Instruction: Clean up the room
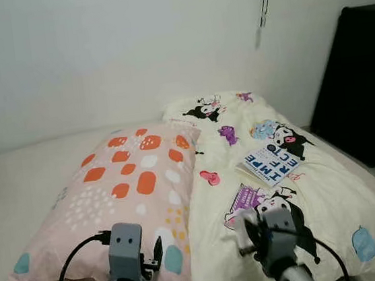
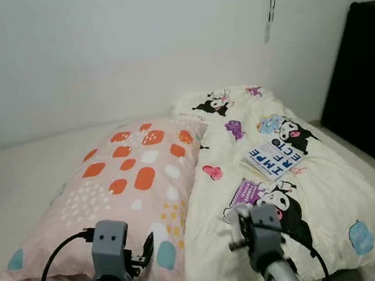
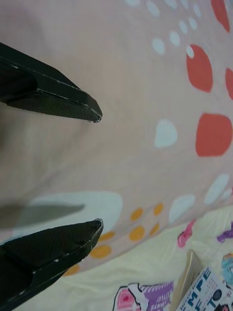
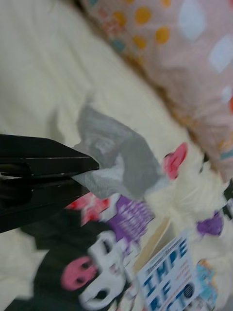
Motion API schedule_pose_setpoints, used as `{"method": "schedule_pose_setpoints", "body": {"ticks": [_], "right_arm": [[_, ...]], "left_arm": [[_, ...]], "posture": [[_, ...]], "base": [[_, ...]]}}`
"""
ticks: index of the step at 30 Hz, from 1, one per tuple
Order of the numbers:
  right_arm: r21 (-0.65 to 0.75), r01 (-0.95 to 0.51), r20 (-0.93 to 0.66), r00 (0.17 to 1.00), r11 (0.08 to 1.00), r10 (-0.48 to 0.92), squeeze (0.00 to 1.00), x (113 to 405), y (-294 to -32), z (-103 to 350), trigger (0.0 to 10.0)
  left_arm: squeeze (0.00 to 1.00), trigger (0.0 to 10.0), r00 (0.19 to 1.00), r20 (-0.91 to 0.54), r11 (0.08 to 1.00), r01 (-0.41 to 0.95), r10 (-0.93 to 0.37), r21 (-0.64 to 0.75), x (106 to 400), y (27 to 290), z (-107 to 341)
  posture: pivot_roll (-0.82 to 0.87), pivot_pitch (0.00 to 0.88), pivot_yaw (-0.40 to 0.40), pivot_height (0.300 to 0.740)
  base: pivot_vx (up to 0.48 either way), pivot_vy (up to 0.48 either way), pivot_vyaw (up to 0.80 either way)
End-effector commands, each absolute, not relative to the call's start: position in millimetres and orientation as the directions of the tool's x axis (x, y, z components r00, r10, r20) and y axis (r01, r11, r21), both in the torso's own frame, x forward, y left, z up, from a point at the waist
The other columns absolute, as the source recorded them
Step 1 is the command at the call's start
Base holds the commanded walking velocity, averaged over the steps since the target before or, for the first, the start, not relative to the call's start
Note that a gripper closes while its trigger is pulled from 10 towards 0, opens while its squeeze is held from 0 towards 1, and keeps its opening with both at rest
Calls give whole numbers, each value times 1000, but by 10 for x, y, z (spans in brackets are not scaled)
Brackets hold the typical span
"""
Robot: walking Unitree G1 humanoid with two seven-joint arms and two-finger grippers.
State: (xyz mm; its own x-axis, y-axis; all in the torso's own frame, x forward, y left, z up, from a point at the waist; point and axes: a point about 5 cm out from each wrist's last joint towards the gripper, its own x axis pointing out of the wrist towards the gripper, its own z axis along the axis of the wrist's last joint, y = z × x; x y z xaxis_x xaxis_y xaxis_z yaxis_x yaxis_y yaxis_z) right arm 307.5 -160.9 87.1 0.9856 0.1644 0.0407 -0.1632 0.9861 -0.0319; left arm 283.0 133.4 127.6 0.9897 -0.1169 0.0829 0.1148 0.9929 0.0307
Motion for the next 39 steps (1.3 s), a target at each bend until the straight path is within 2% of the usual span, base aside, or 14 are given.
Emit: {"method": "schedule_pose_setpoints", "body": {"ticks": [1, 19, 39], "right_arm": [[-53, -177, 41, 983, 983, 179, 0, 3056, -1574, 882, 10000], [-55, -160, 29, 986, 986, 162, 0, 2996, -1542, 855, 10000], [-49, -158, 28, 987, 986, 159, 0, 3000, -1511, 864, 10000]], "left_arm": [[0, 10000, 991, 80, 993, 105, -108, 44, 2822, 1332, 1241], [0, 10000, 985, 103, 990, 135, -138, 31, 2775, 1272, 1225], [0, 10000, 982, 111, 988, 146, -151, 51, 2758, 1296, 1224]], "posture": [[-18, 137, -43, 587], [7, 138, -37, 632], [16, 121, -37, 706]], "base": [[0, 0, 0], [0, 0, 0], [0, 0, 0]]}}
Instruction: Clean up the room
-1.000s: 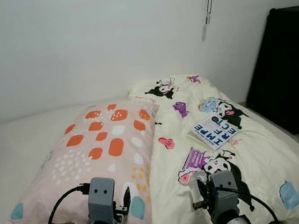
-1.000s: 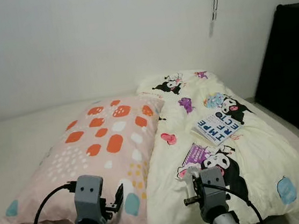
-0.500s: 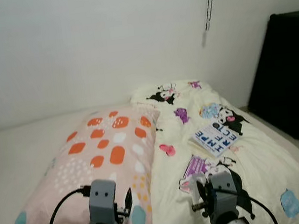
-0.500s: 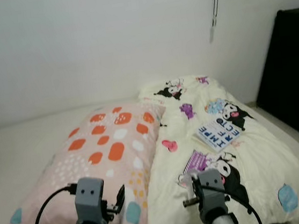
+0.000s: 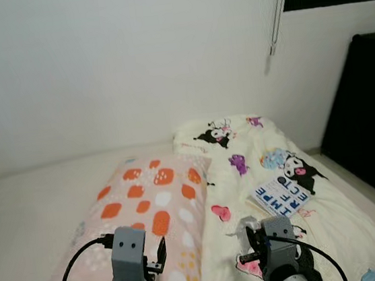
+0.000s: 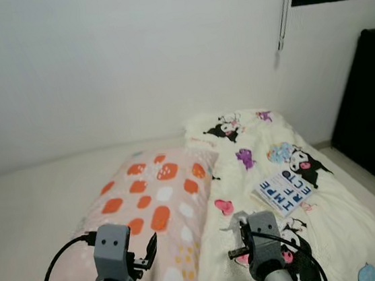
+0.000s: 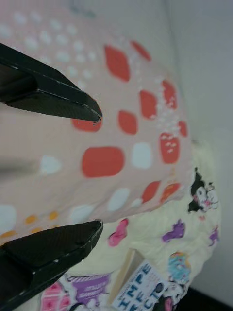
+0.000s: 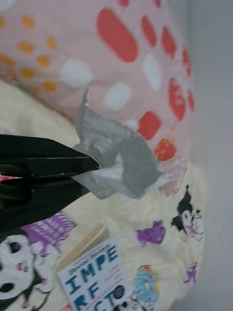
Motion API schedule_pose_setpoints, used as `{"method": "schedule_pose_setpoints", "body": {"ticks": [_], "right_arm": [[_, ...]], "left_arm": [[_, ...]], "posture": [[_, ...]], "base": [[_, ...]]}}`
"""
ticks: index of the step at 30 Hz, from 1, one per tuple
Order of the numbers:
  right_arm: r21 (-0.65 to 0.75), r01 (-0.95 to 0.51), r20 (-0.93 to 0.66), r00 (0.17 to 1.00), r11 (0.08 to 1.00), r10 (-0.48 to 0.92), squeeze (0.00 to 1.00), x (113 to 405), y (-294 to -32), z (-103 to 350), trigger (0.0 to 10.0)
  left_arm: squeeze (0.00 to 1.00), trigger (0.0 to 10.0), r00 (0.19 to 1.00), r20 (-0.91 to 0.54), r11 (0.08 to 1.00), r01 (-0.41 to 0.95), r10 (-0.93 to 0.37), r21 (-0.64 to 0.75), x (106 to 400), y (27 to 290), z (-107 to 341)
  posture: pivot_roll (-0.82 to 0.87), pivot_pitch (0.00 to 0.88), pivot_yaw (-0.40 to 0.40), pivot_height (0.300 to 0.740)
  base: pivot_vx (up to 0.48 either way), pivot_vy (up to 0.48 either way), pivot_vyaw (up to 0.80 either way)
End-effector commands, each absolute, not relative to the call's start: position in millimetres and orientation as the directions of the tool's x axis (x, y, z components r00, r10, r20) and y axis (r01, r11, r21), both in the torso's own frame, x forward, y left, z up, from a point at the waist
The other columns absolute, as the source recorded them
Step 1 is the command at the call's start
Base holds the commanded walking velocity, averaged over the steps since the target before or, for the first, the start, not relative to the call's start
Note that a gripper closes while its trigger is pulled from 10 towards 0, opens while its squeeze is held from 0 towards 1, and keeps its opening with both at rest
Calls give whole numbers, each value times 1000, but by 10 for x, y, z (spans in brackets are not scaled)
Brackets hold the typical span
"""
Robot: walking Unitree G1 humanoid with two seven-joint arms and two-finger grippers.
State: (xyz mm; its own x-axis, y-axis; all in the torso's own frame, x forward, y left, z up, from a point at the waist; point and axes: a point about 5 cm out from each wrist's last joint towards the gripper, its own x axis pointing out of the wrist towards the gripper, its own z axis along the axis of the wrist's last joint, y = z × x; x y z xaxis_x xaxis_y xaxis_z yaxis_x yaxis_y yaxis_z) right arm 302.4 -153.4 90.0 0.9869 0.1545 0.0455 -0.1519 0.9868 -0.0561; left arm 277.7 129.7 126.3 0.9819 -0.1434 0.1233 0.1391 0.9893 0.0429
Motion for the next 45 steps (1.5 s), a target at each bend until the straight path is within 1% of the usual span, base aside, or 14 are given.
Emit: {"method": "schedule_pose_setpoints", "body": {"ticks": [1, 12, 22, 26, 27, 29, 30, 31, 32, 35, 40, 45], "right_arm": [[-49, -158, 28, 987, 986, 159, 0, 3000, -1511, 864, 10000], [-46, -173, 32, 984, 984, 174, 0, 3006, -1459, 873, 10000], [-42, -184, 30, 982, 982, 185, 0, 3006, -1451, 870, 10000], [-25, -195, -6, 981, 980, 195, 0, 2998, -1427, 801, 10000], [-15, -202, -38, 979, 979, 201, 0, 2988, -1412, 735, 10000], [-15, -202, -38, 979, 979, 201, 0, 2988, -1412, 735, 10000], [-5, -207, -72, 976, 978, 206, 0, 2975, -1401, 665, 10000], [-5, -207, -72, 976, 978, 206, 0, 2975, -1401, 665, 10000], [-44, -235, -159, 961, 971, 225, 0, 2932, -1377, 506, 10000], [-63, -250, -198, 952, 966, 234, 0, 2905, -1364, 438, 10000], [-47, -254, -213, 947, 966, 239, 0, 2885, -1347, 409, 10000], [-33, -267, -214, 943, 963, 254, 0, 2878, -1310, 409, 10000]], "left_arm": [[0, 10000, 982, 111, 988, 146, -151, 51, 2758, 1296, 1224], [0, 10000, 986, 90, 990, 137, -140, 33, 2753, 1314, 1173], [0, 10000, 986, 93, 990, 136, -139, 37, 2743, 1326, 1162], [0, 10000, 988, 57, 989, 142, -144, 27, 2736, 1329, 1078], [0, 10000, 988, 27, 988, 148, -149, 35, 2726, 1329, 996], [0, 10000, 988, 27, 988, 148, -149, 35, 2726, 1329, 996], [0, 10000, 988, 4, 987, 154, -154, 49, 2713, 1325, 925], [0, 10000, 988, 4, 987, 154, -154, 49, 2713, 1325, 925], [0, 10000, 983, -23, 980, 183, -182, 76, 2669, 1293, 825], [0, 10000, 981, -28, 978, 195, -193, 79, 2648, 1271, 804], [0, 10000, 982, -25, 977, 191, -190, 91, 2636, 1267, 806], [0, 10000, 981, -22, 976, 193, -192, 102, 2633, 1255, 802]], "posture": [[16, 121, -37, 706], [13, 105, -41, 740], [14, 104, -46, 740], [14, 108, -47, 740], [14, 114, -50, 740], [14, 114, -50, 740], [15, 117, -50, 740], [15, 117, -50, 740], [18, 125, -58, 740], [21, 127, -59, 740], [23, 132, -59, 740], [13, 138, -62, 740]], "base": [[0, 0, 0], [0, 0, 0], [0, 0, 0], [0, 0, 0], [0, 0, 0], [0, 0, 0], [0, 0, 0], [0, 0, 0], [0, 0, 0], [0, 0, 0], [0, 0, 0], [0, 0, -800]]}}
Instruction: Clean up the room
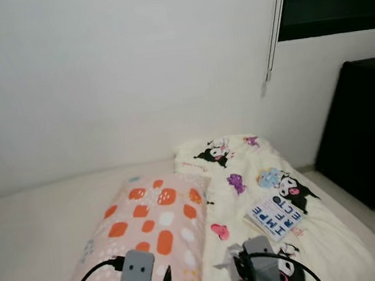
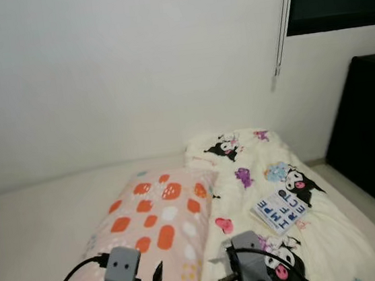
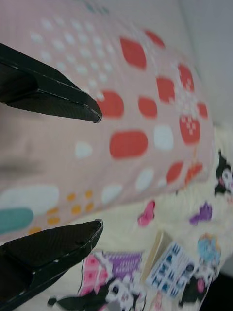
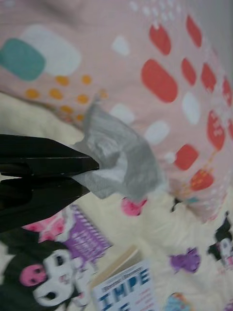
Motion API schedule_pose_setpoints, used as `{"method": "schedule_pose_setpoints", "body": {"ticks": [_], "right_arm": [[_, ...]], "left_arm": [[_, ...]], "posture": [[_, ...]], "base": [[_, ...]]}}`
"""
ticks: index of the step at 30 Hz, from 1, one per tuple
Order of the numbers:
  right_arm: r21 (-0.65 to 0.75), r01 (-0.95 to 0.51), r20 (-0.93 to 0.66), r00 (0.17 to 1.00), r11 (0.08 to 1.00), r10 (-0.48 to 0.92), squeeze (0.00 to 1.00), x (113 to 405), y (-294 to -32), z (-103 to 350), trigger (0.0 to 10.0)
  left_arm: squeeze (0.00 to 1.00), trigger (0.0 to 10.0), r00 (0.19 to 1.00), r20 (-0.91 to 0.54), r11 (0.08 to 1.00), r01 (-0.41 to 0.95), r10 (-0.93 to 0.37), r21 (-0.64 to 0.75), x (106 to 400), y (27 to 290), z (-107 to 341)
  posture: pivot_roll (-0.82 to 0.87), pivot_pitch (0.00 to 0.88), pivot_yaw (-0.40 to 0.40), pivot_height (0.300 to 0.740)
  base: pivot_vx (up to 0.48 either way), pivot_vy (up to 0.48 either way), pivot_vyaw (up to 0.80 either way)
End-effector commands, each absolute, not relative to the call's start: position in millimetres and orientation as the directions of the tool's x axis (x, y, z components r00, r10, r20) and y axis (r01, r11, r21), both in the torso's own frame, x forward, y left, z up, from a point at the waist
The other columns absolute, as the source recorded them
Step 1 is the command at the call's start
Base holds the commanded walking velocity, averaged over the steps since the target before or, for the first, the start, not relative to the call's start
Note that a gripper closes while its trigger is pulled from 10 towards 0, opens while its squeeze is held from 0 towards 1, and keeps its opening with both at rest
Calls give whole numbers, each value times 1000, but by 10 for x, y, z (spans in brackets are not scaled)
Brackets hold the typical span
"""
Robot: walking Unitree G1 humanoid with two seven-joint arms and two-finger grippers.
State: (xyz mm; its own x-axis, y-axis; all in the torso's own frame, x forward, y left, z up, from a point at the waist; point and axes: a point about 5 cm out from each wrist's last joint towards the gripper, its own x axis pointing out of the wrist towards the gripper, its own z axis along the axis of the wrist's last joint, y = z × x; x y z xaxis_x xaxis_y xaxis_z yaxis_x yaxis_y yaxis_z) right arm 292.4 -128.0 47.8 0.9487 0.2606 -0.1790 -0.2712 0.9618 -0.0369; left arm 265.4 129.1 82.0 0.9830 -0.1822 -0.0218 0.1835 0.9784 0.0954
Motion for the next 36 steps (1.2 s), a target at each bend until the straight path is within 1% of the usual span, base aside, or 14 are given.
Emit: {"method": "schedule_pose_setpoints", "body": {"ticks": [1, 7, 11, 15, 18, 31, 36], "right_arm": [[-34, -268, -212, 943, 963, 255, 0, 2880, -1310, 414, 10000], [-37, -272, -213, 942, 962, 258, 0, 2888, -1316, 408, 10000], [-38, -271, -216, 942, 962, 257, 0, 2897, -1315, 409, 10000], [-39, -270, -216, 942, 962, 256, 0, 2907, -1312, 418, 10000], [-69, -267, -216, 945, 961, 247, 0, 2917, -1322, 423, 10000], [-38, -237, -228, 948, 971, 223, 0, 2930, -1342, 416, 10000], [-19, -245, -227, 945, 969, 235, 0, 2944, -1301, 420, 10000]], "left_arm": [[0, 10000, 982, -20, 977, 188, -187, 98, 2641, 1252, 808], [0, 10000, 985, -10, 981, 173, -173, 88, 2662, 1246, 812], [0, 10000, 990, -22, 984, 143, -142, 109, 2665, 1274, 788], [0, 10000, 989, -25, 983, 145, -143, 116, 2664, 1274, 781], [0, 10000, 988, -22, 982, 151, -150, 112, 2664, 1265, 782], [0, 10000, 992, -19, 985, 129, -128, 118, 2669, 1281, 769], [0, 10000, 994, -19, 988, 113, -111, 110, 2694, 1293, 772]], "posture": [[13, 140, -63, 740], [14, 140, -66, 740], [14, 139, -67, 740], [13, 139, -67, 740], [13, 138, -68, 740], [18, 131, -61, 740], [18, 128, -52, 740]], "base": [[0, 0, -800], [0, 0, -800], [0, 0, -800], [0, 0, -800], [0, 0, -800], [0, 0, -800], [0, 0, -800]]}}
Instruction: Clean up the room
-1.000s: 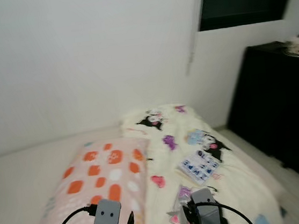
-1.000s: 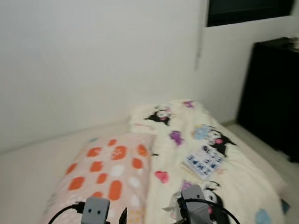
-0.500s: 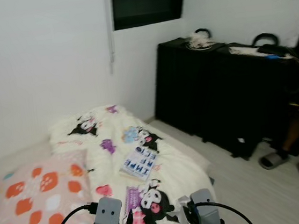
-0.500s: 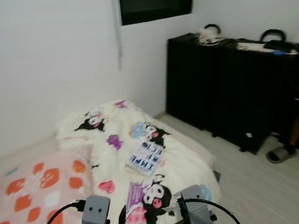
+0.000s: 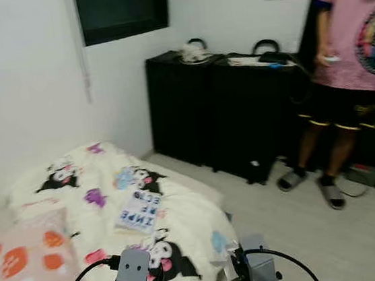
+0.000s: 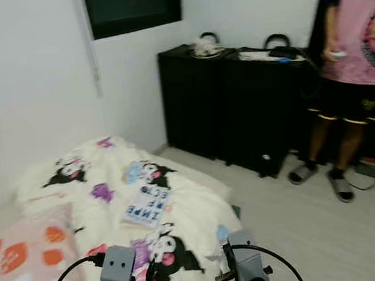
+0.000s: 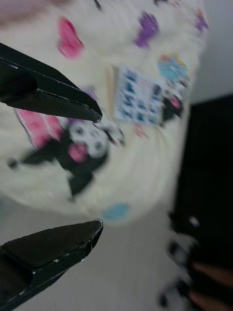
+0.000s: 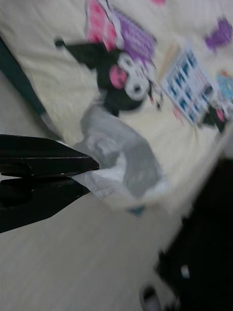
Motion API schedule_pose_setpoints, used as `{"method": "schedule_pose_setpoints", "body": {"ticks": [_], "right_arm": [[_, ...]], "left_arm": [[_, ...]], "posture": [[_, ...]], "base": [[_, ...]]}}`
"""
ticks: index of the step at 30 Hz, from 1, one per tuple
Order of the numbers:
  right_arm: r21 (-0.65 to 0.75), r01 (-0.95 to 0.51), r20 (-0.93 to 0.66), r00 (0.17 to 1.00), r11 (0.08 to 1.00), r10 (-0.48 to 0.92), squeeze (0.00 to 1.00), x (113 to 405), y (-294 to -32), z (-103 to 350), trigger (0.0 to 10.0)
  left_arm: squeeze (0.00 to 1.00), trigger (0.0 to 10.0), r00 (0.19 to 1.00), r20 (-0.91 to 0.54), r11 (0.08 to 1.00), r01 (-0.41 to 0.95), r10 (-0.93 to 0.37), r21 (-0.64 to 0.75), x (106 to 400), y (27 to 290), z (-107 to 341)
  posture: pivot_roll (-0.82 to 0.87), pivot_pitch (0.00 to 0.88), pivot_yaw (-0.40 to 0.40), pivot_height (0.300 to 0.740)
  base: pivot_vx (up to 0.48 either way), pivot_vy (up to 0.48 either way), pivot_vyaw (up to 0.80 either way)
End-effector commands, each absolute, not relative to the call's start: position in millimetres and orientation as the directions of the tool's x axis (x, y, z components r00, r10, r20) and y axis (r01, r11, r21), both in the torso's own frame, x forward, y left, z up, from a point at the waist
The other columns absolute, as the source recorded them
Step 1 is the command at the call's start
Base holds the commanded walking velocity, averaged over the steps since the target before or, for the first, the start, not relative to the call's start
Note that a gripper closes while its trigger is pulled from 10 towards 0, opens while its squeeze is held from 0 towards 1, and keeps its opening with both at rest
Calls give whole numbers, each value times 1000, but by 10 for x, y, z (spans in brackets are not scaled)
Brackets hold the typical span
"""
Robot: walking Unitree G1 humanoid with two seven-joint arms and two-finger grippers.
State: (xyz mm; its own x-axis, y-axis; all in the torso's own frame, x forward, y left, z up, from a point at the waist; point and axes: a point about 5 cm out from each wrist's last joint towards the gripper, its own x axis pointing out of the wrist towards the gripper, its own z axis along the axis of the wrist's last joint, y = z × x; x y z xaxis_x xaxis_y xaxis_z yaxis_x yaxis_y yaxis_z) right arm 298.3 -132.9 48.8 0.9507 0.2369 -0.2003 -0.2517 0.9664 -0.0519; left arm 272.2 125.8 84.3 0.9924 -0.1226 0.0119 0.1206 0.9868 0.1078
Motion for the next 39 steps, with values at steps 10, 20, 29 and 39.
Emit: {"method": "schedule_pose_setpoints", "body": {"ticks": [10, 20, 29, 39], "right_arm": [[-27, -243, -220, 948, 970, 231, 0, 2935, -1286, 410, 10000], [-27, -228, -223, 951, 973, 216, 0, 2940, -1308, 405, 10000], [-29, -227, -225, 950, 973, 215, 0, 2936, -1313, 398, 10000], [-27, -226, -234, 948, 974, 214, 0, 2940, -1326, 389, 10000]], "left_arm": [[0, 10000, 994, -25, 988, 104, -102, 118, 2719, 1327, 767], [0, 10000, 993, -26, 986, 118, -116, 116, 2719, 1324, 765], [0, 10000, 993, -29, 986, 117, -115, 118, 2714, 1329, 757], [0, 10000, 993, -29, 986, 119, -117, 119, 2711, 1328, 751]], "posture": [[22, 123, -39, 740], [23, 121, -36, 740], [24, 119, -40, 740], [23, 117, -42, 740]], "base": [[0, 0, -800], [0, 0, -800], [0, 0, -800], [0, 0, -800]]}}
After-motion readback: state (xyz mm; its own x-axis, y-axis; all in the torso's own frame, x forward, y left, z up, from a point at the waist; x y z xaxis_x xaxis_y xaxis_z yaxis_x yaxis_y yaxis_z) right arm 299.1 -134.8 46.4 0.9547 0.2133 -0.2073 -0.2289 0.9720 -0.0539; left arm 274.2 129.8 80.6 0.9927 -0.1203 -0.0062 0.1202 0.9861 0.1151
